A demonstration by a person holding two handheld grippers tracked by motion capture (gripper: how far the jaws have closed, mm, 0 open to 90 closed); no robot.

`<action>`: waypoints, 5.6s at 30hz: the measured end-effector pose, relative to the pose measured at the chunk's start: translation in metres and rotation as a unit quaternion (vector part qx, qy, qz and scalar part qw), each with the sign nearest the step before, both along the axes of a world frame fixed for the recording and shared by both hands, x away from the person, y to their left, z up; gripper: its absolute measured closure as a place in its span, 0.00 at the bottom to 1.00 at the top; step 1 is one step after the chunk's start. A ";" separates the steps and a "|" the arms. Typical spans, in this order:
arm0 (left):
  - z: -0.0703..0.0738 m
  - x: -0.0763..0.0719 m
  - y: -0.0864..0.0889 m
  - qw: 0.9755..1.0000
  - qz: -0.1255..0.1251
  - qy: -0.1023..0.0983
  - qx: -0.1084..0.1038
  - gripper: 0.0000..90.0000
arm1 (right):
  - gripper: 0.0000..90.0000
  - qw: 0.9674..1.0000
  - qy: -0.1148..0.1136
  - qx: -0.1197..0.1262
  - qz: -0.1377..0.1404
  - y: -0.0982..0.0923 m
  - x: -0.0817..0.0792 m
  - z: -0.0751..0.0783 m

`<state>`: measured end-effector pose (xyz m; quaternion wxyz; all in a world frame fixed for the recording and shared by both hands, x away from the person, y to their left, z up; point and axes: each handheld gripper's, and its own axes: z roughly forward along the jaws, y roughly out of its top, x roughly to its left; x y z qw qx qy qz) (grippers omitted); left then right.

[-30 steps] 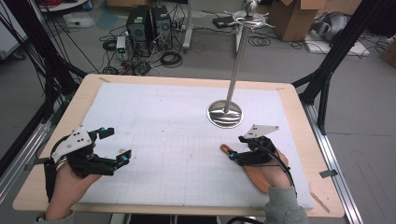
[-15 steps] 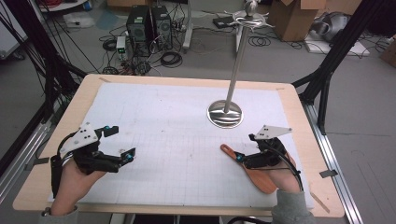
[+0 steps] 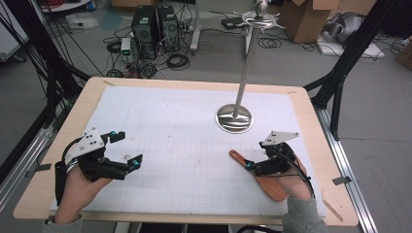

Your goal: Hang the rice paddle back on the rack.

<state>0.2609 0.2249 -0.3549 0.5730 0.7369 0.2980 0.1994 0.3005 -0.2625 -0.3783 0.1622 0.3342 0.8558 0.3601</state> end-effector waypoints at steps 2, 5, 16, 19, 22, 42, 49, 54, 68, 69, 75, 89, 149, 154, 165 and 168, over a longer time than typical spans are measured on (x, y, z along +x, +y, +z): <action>0.000 0.000 0.000 1.000 -0.001 0.001 -0.001 0.03 | 0.15 1.000 0.006 -0.007 -0.002 0.001 0.000 -0.001; -0.001 0.001 -0.001 1.000 -0.002 0.003 0.000 0.03 | 0.15 1.000 0.014 -0.016 -0.005 0.004 0.002 -0.005; -0.004 -0.001 0.000 1.000 0.000 0.009 0.006 0.03 | 0.17 0.999 0.044 -0.025 -0.017 0.007 0.009 -0.012; -0.005 -0.004 0.002 1.000 0.003 0.009 0.007 0.03 | 0.18 0.996 0.080 -0.018 -0.024 0.008 0.014 -0.015; -0.005 -0.006 0.004 1.000 0.006 0.010 0.008 0.03 | 0.20 0.994 0.102 -0.030 -0.029 0.011 0.019 -0.019; -0.006 -0.009 0.011 1.000 0.019 0.011 0.012 0.03 | 0.45 0.986 0.144 -0.083 -0.034 0.023 0.026 -0.033; -0.005 -0.009 0.014 1.000 0.023 0.011 0.013 0.03 | 0.49 0.983 0.150 -0.097 -0.034 0.026 0.025 -0.035; -0.006 -0.009 0.014 1.000 0.022 0.011 0.014 0.03 | 0.55 0.982 0.151 -0.106 -0.037 0.025 0.025 -0.036; -0.008 -0.008 0.013 1.000 0.021 0.015 0.016 0.03 | 0.65 0.980 0.159 -0.116 -0.042 0.024 0.024 -0.036; -0.008 -0.008 0.013 1.000 0.021 0.015 0.016 0.03 | 0.69 0.980 0.157 -0.117 -0.037 0.024 0.024 -0.036; -0.009 -0.008 0.013 0.999 0.023 0.018 0.016 0.03 | 0.72 0.981 0.151 -0.121 -0.022 0.024 0.023 -0.036; -0.012 -0.007 0.010 0.999 0.017 0.024 0.023 0.03 | 0.72 0.992 0.122 -0.006 -0.011 0.007 0.019 -0.017; -0.005 -0.007 0.017 1.000 0.013 0.020 -0.010 0.03 | 0.72 0.988 -0.091 0.127 0.021 -0.052 0.006 0.082; -0.004 -0.007 0.022 1.000 0.019 0.020 -0.015 0.03 | 0.72 0.989 -0.086 0.122 0.016 -0.060 0.018 0.090; -0.010 -0.005 0.028 0.999 0.027 0.026 -0.011 0.03 | 0.72 0.984 -0.104 0.141 0.026 -0.063 0.039 0.110; -0.009 -0.006 0.027 0.999 0.022 0.025 -0.020 0.03 | 0.72 0.983 -0.103 0.148 0.023 -0.063 0.044 0.114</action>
